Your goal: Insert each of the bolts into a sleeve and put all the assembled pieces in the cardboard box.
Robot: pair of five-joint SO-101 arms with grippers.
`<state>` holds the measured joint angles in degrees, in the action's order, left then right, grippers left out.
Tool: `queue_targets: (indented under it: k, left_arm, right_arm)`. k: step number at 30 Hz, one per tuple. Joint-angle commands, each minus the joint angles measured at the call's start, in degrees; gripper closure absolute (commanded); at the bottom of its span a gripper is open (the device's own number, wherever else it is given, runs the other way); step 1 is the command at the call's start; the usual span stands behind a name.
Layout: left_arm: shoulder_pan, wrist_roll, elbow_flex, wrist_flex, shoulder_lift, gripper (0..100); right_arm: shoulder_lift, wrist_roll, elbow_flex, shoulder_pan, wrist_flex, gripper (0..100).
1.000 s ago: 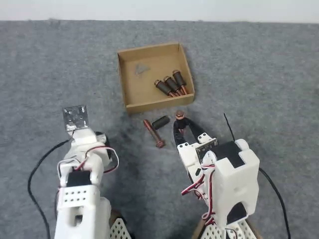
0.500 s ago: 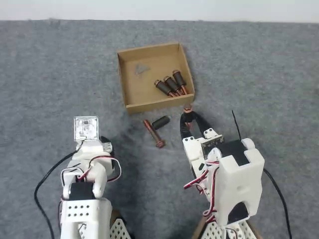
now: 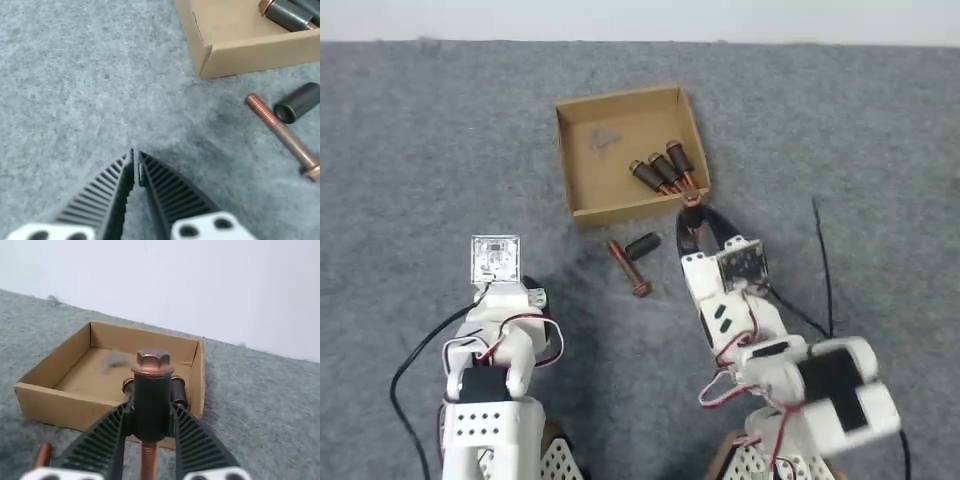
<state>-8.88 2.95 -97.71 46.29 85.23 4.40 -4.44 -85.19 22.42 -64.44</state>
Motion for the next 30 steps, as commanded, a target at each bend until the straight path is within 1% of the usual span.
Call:
queue_targets:
  k: [1,7,13,17,21,30]
  left_arm:
    - [-0.26,-0.7,0.75,0.44,1.49,99]
    - [-0.35,-0.7,0.75,0.62,1.49,99]
    - [-2.11,-0.7,0.84,0.97,1.49,99]
    - [-2.11,-1.67,1.71,4.22,1.49,99]
    - [-2.02,-6.15,2.42,7.56,1.49,99]
    - [-2.11,-6.42,2.42,7.47,1.49,99]
  right_arm:
    - [11.65,-0.53,5.71,-0.84,13.85,99.2]
    - [19.91,-0.53,15.21,-0.57,38.29,99.2]
    - [20.09,-0.53,31.47,-0.48,64.75,99.2]
    - [18.07,-0.53,42.81,-0.48,80.75,99.2]
    - [11.3,-0.53,54.33,-0.48,92.26,99.2]
    - [-9.54,-0.18,81.93,-0.48,111.69,99.2]
